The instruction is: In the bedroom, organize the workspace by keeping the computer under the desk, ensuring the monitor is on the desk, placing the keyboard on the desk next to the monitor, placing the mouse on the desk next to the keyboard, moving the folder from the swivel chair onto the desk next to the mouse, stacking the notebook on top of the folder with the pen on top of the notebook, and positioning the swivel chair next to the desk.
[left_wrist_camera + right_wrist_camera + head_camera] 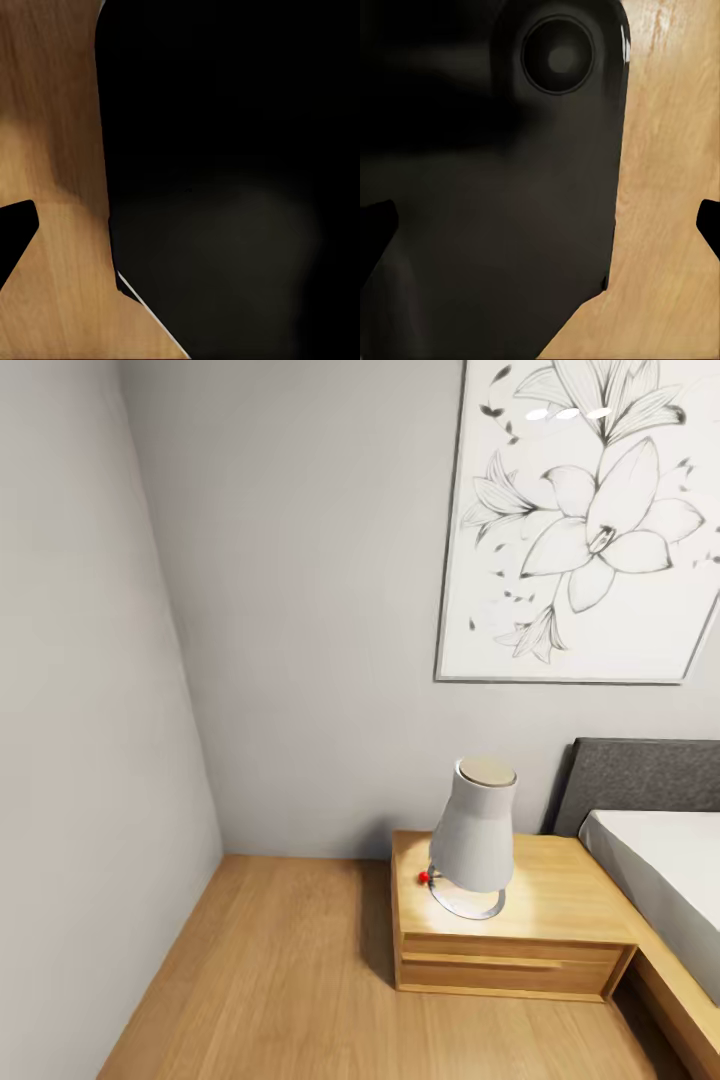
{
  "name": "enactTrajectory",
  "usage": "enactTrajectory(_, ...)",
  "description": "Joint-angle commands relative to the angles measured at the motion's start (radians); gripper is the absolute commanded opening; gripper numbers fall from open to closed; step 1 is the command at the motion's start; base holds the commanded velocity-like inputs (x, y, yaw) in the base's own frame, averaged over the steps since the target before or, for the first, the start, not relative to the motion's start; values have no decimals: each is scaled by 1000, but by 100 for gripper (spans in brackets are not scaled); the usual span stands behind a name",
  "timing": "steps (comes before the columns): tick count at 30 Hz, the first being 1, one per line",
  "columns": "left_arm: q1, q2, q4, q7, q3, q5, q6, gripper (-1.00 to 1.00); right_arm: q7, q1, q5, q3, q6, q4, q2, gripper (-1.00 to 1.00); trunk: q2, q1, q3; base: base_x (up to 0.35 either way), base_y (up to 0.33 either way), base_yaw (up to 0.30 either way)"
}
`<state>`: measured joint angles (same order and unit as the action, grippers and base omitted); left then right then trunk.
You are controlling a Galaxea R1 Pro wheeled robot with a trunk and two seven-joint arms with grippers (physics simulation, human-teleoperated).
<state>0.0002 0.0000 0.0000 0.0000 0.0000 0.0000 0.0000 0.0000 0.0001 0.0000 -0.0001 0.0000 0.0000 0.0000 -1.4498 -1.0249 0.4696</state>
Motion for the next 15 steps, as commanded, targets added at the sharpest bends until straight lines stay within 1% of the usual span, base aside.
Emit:
enactTrajectory(1,0,0,0,0,0,0,0,100,0,0,0,0,0,0,0,100,0,0,0,0,0,0)
enactTrajectory(2,0,-6,-6,3,-2,-6,-3,100,-3,-6,-6,-3,-2,6,6,100,7,4,-3,0,0,0)
enactTrajectory(6,1,-28,-18,3,-2,-5,-4,100,-3,-8,-8,-5,-2,13,27,100,35,19,-15,0,0,0)
enactTrajectory(8,1,-39,-23,3,-2,-5,-3,100,-3,-9,-9,-6,-2,10,29,100,49,27,-21,0,0,0)
enactTrajectory(15,1,-40,-29,2,-3,-5,-4,100,-3,-9,-10,-6,-3,1,28,100,98,54,-43,0,0,0)
